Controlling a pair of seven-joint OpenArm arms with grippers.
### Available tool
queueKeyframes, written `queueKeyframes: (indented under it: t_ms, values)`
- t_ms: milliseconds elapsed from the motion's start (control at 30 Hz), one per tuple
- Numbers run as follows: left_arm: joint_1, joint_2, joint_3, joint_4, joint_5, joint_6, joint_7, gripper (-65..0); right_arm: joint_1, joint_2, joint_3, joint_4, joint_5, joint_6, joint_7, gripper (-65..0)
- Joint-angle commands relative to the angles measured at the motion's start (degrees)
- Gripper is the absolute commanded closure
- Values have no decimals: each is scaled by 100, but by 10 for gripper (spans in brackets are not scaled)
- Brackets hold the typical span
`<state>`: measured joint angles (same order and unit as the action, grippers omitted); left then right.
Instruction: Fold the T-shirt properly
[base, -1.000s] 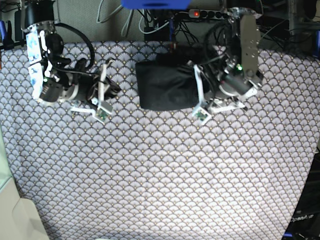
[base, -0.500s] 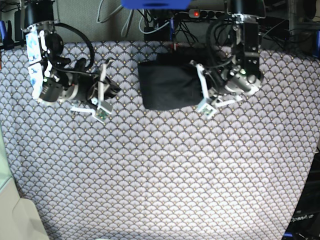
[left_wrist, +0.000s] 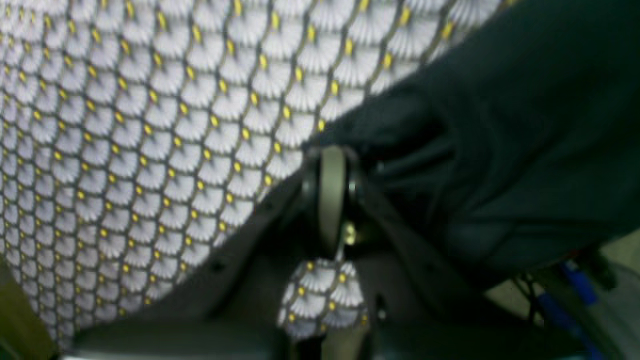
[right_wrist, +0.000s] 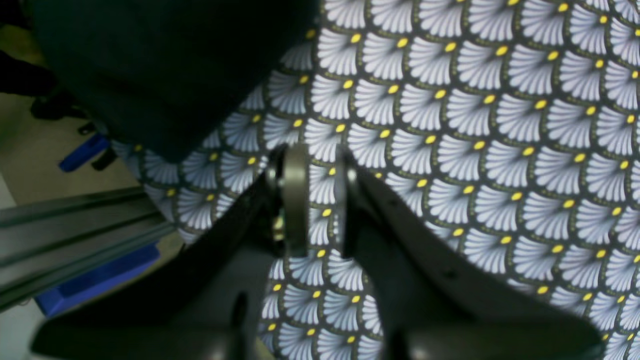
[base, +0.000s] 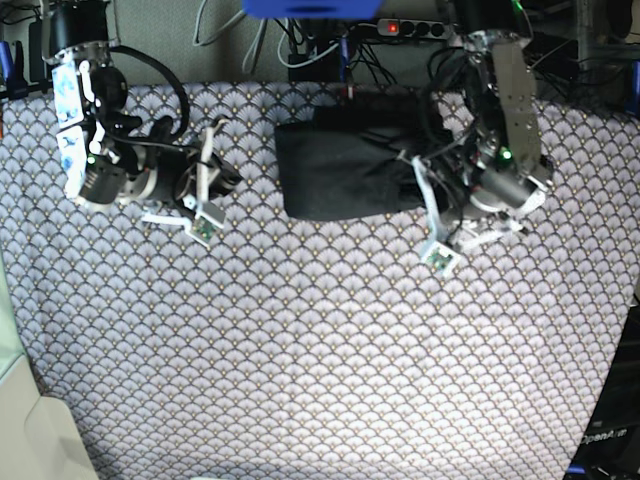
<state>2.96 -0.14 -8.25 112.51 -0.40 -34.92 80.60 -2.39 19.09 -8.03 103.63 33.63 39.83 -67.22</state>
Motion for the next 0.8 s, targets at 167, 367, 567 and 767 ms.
queueKeyframes:
  t_ms: [167, 367, 567, 767]
  values:
    - [587, -562, -6, 112, -43, -3, -60, 0, 138, 64, 34, 94, 88, 17, 107, -73]
    - [1150, -904, 12, 112, -43, -3, -60, 0, 455, 64, 34, 94, 88, 17, 98, -73]
    - [1449, -922, 284, 77, -8, -3, -60, 0, 543, 38, 34, 94, 88, 17, 89, -73]
    - [1519, -1054, 997, 50, -8, -3, -60, 0, 543, -50, 16, 94, 88, 17, 98, -73]
